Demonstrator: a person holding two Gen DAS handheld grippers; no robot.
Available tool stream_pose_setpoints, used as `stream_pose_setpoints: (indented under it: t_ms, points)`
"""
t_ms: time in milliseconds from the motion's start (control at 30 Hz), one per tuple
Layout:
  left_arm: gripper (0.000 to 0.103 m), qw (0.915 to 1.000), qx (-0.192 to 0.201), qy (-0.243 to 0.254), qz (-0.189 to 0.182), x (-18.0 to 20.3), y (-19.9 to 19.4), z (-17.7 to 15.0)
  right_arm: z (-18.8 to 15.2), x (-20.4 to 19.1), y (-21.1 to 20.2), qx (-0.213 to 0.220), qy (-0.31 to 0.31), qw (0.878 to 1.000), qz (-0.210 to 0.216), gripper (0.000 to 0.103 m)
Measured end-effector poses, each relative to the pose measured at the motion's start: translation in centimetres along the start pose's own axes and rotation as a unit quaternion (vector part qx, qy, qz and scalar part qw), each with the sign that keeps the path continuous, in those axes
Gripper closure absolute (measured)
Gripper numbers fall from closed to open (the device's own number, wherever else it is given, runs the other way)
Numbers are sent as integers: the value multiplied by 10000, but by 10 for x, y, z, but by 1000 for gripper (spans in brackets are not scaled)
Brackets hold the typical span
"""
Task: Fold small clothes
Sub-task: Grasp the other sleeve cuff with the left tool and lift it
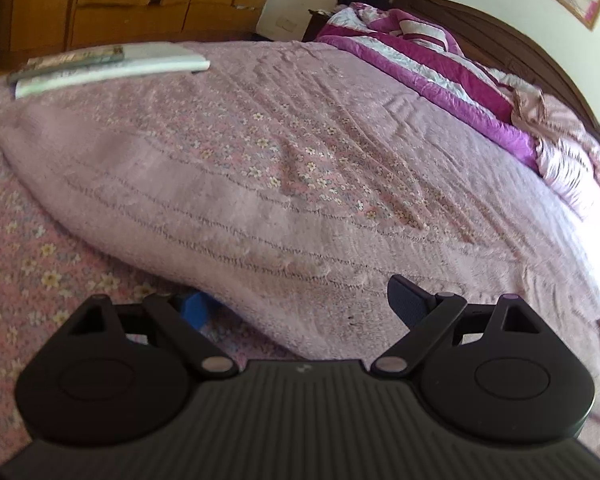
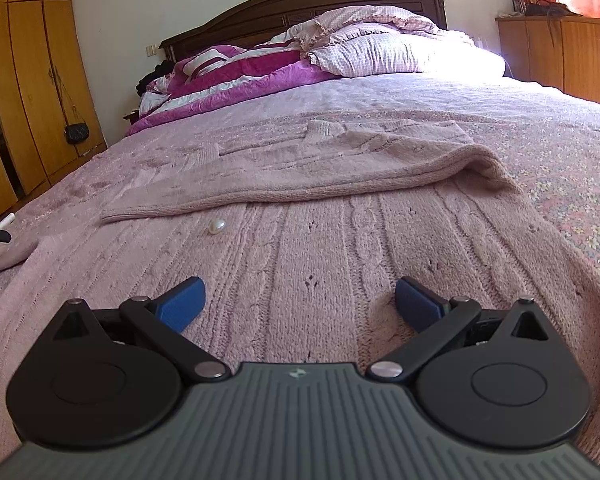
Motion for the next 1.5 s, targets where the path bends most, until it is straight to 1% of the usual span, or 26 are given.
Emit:
stream_pose_setpoints:
  t_ms: [133, 233, 267, 333, 400, 433, 467, 533, 567, 633, 800, 933, 1133, 1267, 1333, 1500]
  points:
    - [12, 9979, 77, 610, 219, 10, 4, -4, -1, -1, 4, -62, -104, 9999, -78, 0]
    - [12, 9916, 119, 1209, 436, 20, 7, -10, -2, 0, 6, -56, -111, 9999, -90, 0]
    - [12, 9908, 132, 1265, 455, 21, 7, -11, -2, 0, 6, -48, -67, 9999, -81, 0]
    - [13, 9919, 148, 1189, 422, 19, 7, -9, -2, 2, 6, -48, -14, 10000, -68, 0]
    - [24, 9935, 276, 1029, 401, 15, 3, -6, -2, 2, 6, -57, -36, 10000, -60, 0]
    - [41, 9934, 393, 1004, 402, 14, 1, -4, -2, 2, 6, -52, -56, 10000, -56, 0]
    - [62, 9928, 480, 1015, 413, 13, -1, -2, -3, 2, 6, -37, -82, 9999, -48, 0]
    - [83, 9917, 611, 1069, 369, 13, -6, 0, -4, 2, 5, 4, -117, 9999, -38, 0]
    - [85, 9911, 684, 1094, 315, 14, -10, 2, -4, 2, 5, 17, -133, 9999, -38, 0]
    - [88, 9887, 868, 1209, 184, 19, -20, 5, -4, 2, 5, 26, -141, 9999, -48, 0]
    - [88, 9819, 1259, 1414, 24, 44, -45, 16, -5, 2, 5, 63, -174, 9998, -58, 0]
    - [88, 9789, 1472, 1383, -321, 70, -65, 24, -6, 2, 4, 65, -157, 9998, -52, 0]
    - [88, 9748, 1525, 1420, -793, 114, -83, 25, -3, 5, 3, 39, -66, 10000, 4, 0]
    - [88, 9709, 1589, 1490, -1000, 143, -91, 18, -2, 4, 4, 2, -74, 10000, -38, 0]
    - [88, 9701, 1534, 1533, -1086, 157, -88, 15, 1, 4, 3, -31, -29, 10000, -31, 0]
    - [88, 9666, 1396, 1682, -1340, 194, -90, -4, 8, 11, -5, -5, 353, 9994, 70, 0]
Point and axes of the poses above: each gripper's, at about its wrist camera, not at the fingertips, and y roughly the way its jaws point, x to its right, z to its top, the point moved 7 cm from there along y, roughly the way its jaws point, and after that the axes turned 5 degrees about z, right-handed, at the moved point
